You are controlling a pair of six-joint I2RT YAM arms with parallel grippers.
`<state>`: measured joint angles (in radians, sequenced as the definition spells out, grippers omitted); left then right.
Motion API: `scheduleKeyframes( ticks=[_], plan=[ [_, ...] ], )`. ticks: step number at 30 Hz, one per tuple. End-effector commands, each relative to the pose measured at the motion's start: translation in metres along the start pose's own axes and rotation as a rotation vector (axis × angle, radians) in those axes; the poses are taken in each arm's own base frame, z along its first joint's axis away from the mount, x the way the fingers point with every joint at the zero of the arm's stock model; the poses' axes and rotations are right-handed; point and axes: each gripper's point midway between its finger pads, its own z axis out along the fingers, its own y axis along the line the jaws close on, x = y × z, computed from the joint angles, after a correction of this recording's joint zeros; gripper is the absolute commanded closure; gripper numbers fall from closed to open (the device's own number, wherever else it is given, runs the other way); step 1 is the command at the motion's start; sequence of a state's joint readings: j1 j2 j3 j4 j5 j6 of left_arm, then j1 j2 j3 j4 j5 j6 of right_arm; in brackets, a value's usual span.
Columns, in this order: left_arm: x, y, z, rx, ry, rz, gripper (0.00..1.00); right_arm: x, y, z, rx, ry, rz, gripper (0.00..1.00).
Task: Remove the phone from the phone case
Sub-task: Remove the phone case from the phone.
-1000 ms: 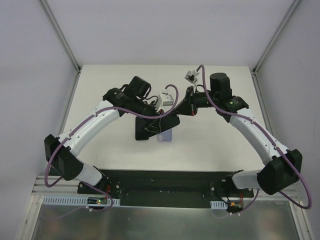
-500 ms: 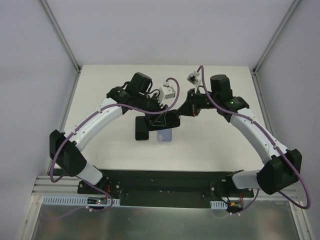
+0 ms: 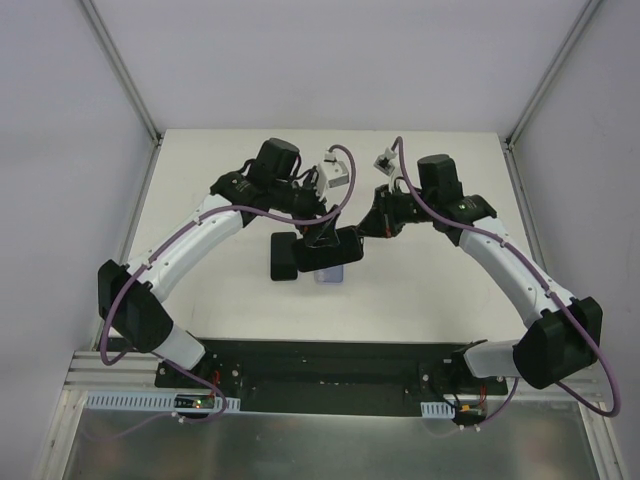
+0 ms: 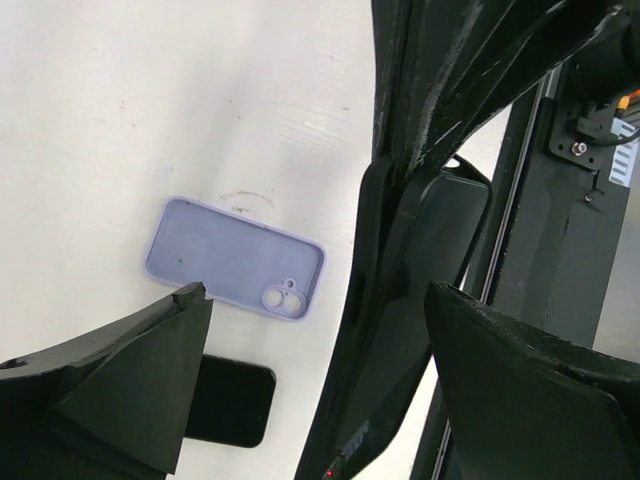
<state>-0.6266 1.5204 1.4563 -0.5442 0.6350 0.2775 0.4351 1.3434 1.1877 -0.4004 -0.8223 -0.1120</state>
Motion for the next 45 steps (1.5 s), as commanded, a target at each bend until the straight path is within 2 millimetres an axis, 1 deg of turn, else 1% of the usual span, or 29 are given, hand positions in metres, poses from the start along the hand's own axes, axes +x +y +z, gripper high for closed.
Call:
scheduleKeyframes(
  ticks=[1, 7, 9, 11, 15, 19, 25, 29, 32, 45],
  plan=[
    [-0.037, -0.02, -0.022, 0.078, -0.135, 0.086, 0.08, -0.011, 0.0, -0.005, 0.033, -0.031, -0.005, 1.0],
    [-0.048, -0.054, -0.028, 0.275, -0.181, 0.082, 0.01, -0.014, -0.003, -0.003, 0.044, -0.035, 0.003, 1.0],
    [-0.049, -0.063, -0.028, 0.331, -0.191, 0.091, 0.03, -0.012, -0.002, -0.001, 0.03, -0.026, 0.009, 1.0],
    [-0.05, -0.07, -0.03, 0.383, -0.203, 0.111, 0.09, -0.012, 0.0, -0.001, 0.008, -0.018, 0.007, 1.0],
    [-0.055, -0.082, -0.032, 0.486, -0.228, 0.135, 0.16, -0.009, 0.007, 0.001, -0.042, 0.005, 0.008, 1.0],
    [-0.055, -0.081, -0.024, 0.502, -0.217, 0.137, 0.17, -0.006, 0.01, 0.001, -0.068, 0.018, 0.007, 1.0],
    [-0.052, -0.085, -0.005, 0.517, -0.184, 0.146, 0.21, -0.007, 0.016, 0.001, -0.094, 0.017, 0.01, 1.0],
    [-0.047, -0.082, 0.001, 0.507, -0.17, 0.147, 0.22, -0.007, 0.02, -0.001, -0.105, 0.012, 0.007, 1.0],
    [-0.042, -0.08, 0.006, 0.493, -0.152, 0.153, 0.23, -0.006, 0.019, -0.002, -0.104, 0.012, 0.009, 1.0],
    [-0.032, -0.067, 0.008, 0.416, -0.111, 0.189, 0.27, -0.003, 0.023, -0.005, -0.106, 0.012, -0.004, 1.0]
  ],
)
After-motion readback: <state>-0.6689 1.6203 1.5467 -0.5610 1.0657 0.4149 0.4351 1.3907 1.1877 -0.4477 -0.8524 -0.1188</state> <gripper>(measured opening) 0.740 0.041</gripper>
